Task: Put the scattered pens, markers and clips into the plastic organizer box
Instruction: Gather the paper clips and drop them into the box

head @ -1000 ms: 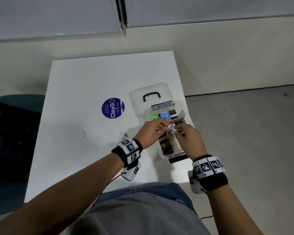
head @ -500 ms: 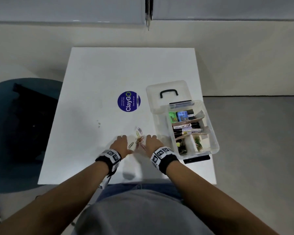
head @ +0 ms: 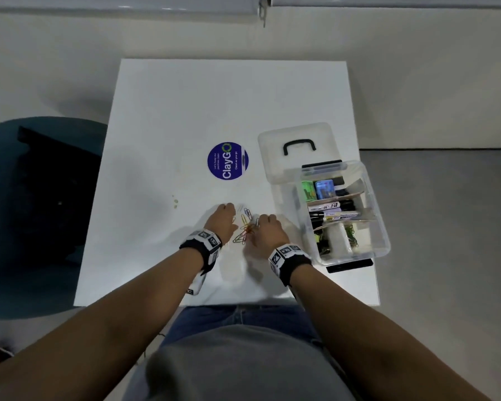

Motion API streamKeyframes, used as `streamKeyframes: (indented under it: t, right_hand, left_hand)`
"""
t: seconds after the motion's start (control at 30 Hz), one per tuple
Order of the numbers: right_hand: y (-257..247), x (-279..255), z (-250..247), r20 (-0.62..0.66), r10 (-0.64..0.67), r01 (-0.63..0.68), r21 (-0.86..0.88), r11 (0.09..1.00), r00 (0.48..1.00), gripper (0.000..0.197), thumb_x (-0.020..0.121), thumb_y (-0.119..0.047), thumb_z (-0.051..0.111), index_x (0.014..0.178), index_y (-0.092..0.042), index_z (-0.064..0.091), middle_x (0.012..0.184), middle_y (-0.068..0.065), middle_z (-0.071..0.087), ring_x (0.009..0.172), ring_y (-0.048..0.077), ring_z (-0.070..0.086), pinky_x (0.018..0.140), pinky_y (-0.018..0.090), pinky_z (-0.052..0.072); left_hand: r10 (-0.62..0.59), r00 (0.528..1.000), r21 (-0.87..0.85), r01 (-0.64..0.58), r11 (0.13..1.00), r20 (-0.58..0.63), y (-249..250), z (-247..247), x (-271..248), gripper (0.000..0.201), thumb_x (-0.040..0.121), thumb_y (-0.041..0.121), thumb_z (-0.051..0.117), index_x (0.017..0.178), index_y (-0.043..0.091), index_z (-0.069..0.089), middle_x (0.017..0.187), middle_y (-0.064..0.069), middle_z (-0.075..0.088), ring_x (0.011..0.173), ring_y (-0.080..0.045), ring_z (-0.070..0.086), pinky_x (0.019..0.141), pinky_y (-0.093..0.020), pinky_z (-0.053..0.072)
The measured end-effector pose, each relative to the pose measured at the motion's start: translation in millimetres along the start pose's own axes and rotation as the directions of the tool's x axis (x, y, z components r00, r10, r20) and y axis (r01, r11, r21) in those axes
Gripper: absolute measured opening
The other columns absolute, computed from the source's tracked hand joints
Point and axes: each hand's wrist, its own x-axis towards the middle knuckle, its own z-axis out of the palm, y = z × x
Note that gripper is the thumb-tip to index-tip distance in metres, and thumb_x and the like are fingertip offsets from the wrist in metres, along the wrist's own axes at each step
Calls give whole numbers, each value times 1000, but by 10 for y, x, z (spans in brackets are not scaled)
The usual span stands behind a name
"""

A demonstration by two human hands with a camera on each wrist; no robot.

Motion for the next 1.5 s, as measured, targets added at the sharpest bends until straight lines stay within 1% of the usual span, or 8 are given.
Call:
streamKeyframes:
  t: [0.13,0.2,0.37,0.57,0.73,1.1,1.33,1.5]
  right_hand:
    - [-18,-5,120,-1,-15,15,-46,999,1000,52,89,-24,54,134,-2,38,130,17,43,119,35,45,92,41,47]
    - [8,21,149,19,-21,21,-23,1000,1000,52,92,-22,51,136,0,36,132,19,43,120,36,44,93,42,46]
    - [79,56,90,41,-27,26,31,999,999,36,97,-15,45,130,-1,43,130,20,45,119,36,46,94,41,41]
    - [109,69,-5,2,-163,163,-83,983,987,52,89,-19,60,137,-13,41,132,15,40,117,34,44,88,43,48]
    - [30,48,-10,48,-256,260,-218,941,965,40,96,-19,48,134,-7,45,130,16,46,118,35,45,89,42,43]
    - [-14,-91,-133,64,-91,99,-134,986,994,35,95,-5,41,129,-1,47,130,20,54,120,35,53,97,40,44]
    - [-42,-443,-608,-191,-28,72,227,971,981,13,90,-9,49,93,-6,62,93,13,69,89,31,64,70,33,49]
    - [412,-953,-1169,-427,49,131,383,914,903,4,91,-17,62,90,-13,64,80,0,68,72,14,63,59,19,42]
  left_hand:
    - [234,960,164,-259,952,157,57,-58,140,100,61,28,89,143,12,34,137,-12,38,123,-31,41,103,-41,43]
    - [301,924,288,-362,887,235,59,-53,140,104,58,32,89,144,15,33,140,-9,34,125,-30,37,101,-44,45]
    - [394,898,294,-437,850,195,-63,30,35,63,66,23,85,118,14,50,126,-7,44,111,-27,45,88,-39,47]
    - [335,936,226,-351,908,109,-150,120,-99,23,87,10,64,109,10,57,113,-9,50,107,-28,48,86,-44,47]
    - [305,947,217,-321,922,104,-122,86,-108,19,89,5,54,107,7,58,109,-13,52,102,-30,50,85,-41,45]
    - [206,977,25,-208,978,51,-80,-184,-200,14,88,5,56,100,5,63,100,-12,60,87,-23,55,81,-31,44]
    - [220,960,-306,-266,914,-174,334,-672,-444,3,87,16,67,90,16,66,88,2,67,81,-12,63,75,-20,52]
    - [324,924,-447,-382,809,-203,1139,-823,-646,7,86,14,70,92,14,67,88,4,68,81,-6,62,73,-8,48]
